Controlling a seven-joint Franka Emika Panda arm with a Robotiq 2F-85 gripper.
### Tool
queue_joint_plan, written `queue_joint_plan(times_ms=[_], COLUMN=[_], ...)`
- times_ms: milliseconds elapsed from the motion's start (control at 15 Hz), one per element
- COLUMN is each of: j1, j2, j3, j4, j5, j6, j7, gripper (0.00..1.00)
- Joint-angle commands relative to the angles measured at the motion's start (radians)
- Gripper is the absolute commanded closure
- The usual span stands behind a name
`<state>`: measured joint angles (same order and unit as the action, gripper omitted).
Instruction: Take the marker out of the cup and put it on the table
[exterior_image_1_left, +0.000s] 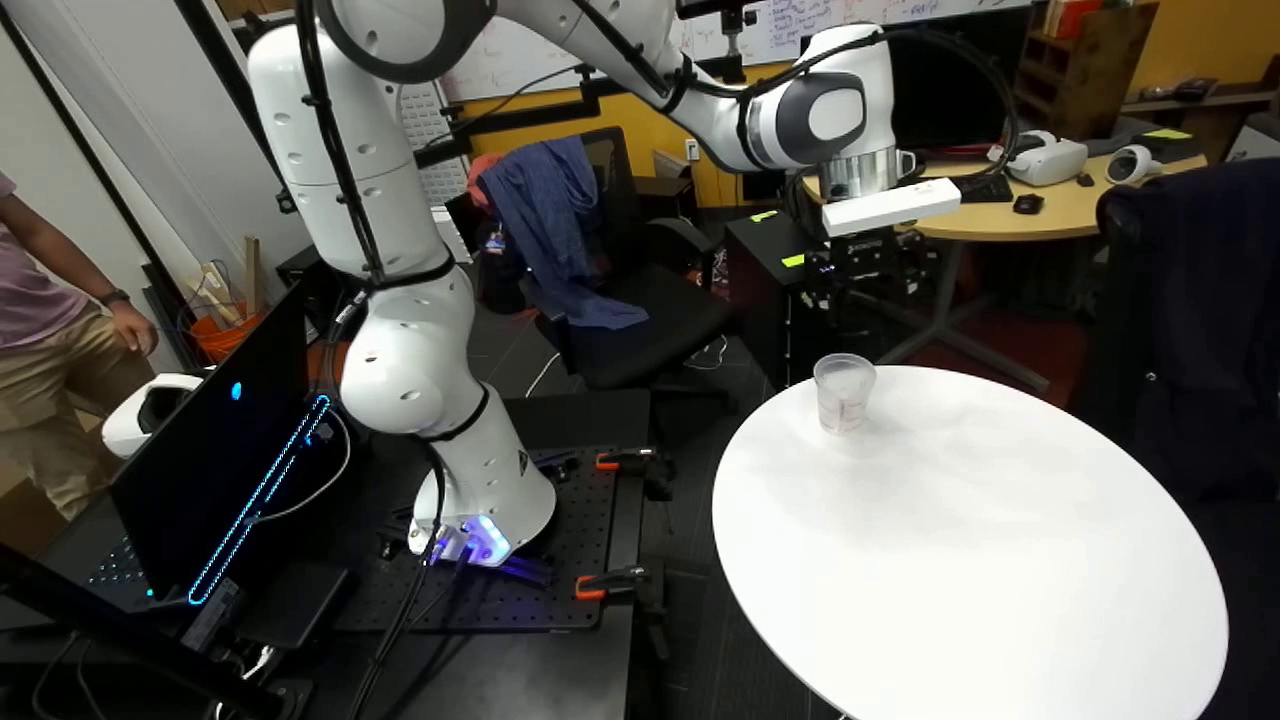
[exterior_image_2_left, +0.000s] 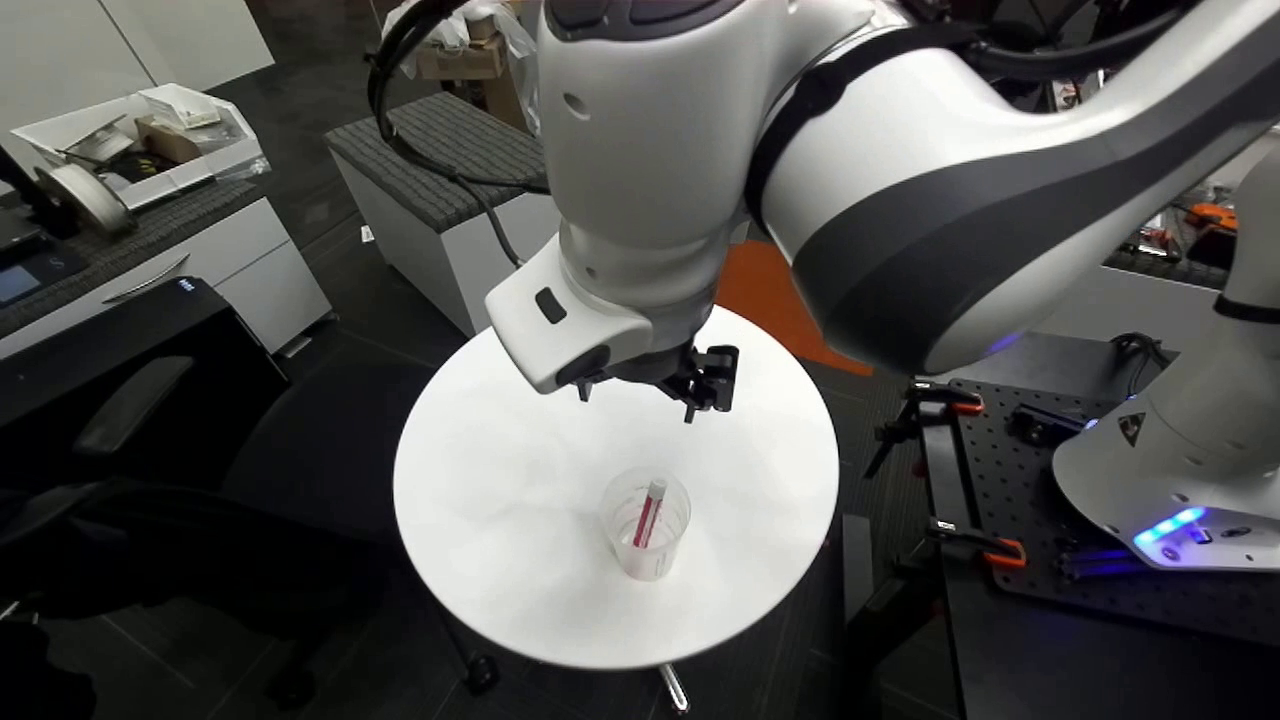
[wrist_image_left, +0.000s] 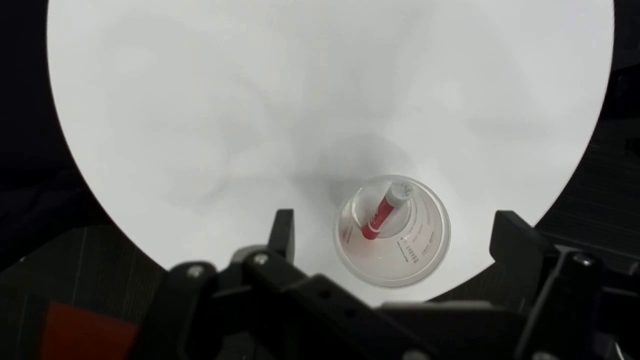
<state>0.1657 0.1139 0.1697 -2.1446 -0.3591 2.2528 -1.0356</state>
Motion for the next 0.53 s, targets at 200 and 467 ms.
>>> queue_joint_plan(times_ms=[200,467], j1=[0.024,0.027], j2=[0.014,0.055], j3=[0.024,0.030], j4=[0.005,0.020], j5=[-0.001,0.005], j6=[-0.010,-0.005], j7=[0.061,0.078], gripper=[0.09,0.15])
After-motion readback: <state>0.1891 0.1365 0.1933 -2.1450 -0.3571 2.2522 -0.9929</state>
